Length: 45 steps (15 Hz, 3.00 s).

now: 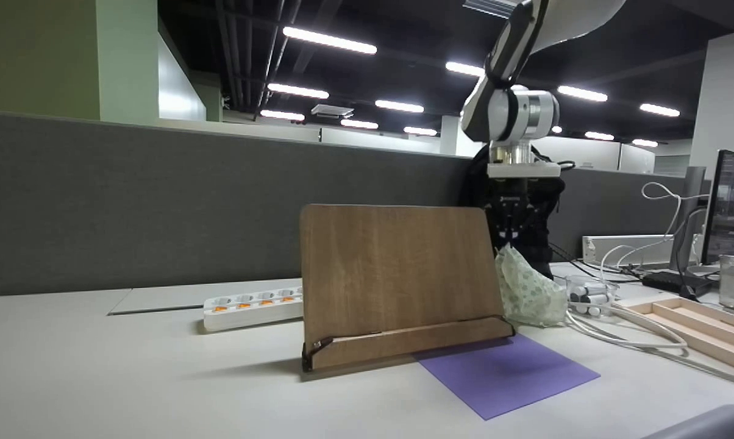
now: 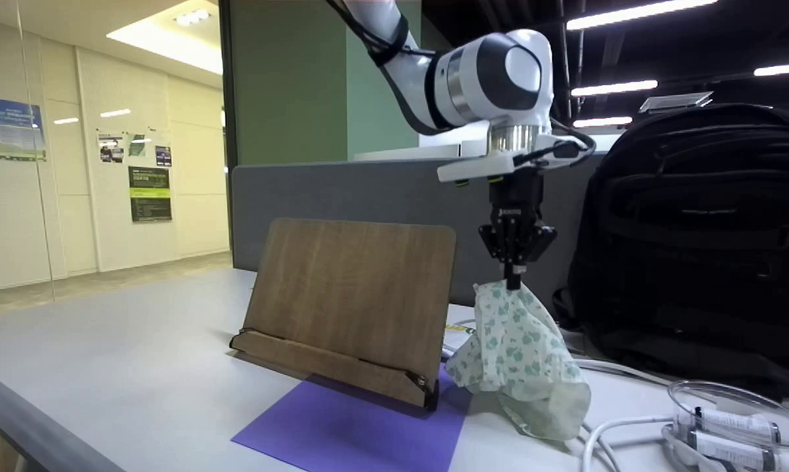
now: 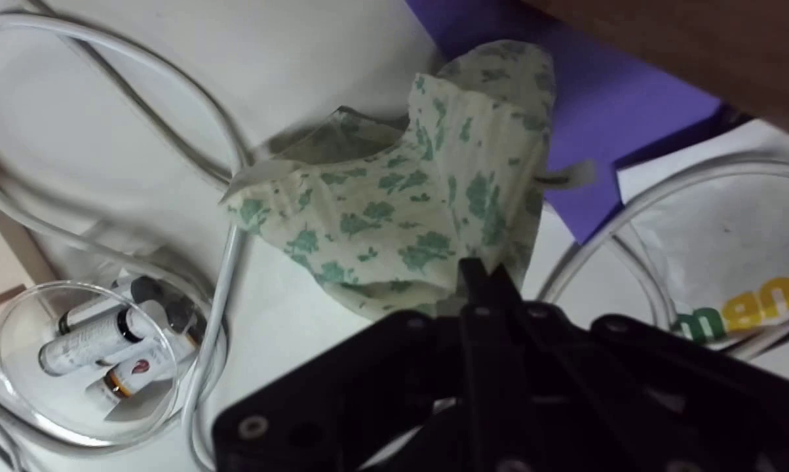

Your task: Hang the cloth on the wooden stand

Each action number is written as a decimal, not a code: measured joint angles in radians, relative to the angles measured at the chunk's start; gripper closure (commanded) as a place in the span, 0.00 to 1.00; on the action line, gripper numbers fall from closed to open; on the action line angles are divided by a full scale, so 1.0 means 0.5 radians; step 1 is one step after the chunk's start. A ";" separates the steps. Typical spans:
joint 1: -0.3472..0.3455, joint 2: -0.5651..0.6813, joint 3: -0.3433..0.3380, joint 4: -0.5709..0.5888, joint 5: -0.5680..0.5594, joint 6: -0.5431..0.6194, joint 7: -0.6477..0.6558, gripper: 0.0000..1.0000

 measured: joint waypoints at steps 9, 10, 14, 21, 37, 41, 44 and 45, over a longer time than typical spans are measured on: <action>0.173 -0.517 0.038 -0.138 -0.089 -0.021 0.068 1.00; 0.189 -0.548 0.056 -0.137 -0.096 -0.061 0.064 1.00; 0.240 -0.649 0.144 -0.125 -0.122 -0.476 -0.050 1.00; 0.350 -0.692 0.315 -0.007 -0.185 -1.233 -0.342 1.00; 0.361 -0.367 0.350 0.035 -0.355 -1.464 -0.516 0.40; 0.360 -0.365 0.342 0.035 -0.399 -1.414 -0.516 0.14; 0.360 -0.377 0.335 0.031 -0.459 -1.342 -0.516 0.00; 0.360 -0.387 0.333 0.020 -0.505 -1.275 -0.515 0.00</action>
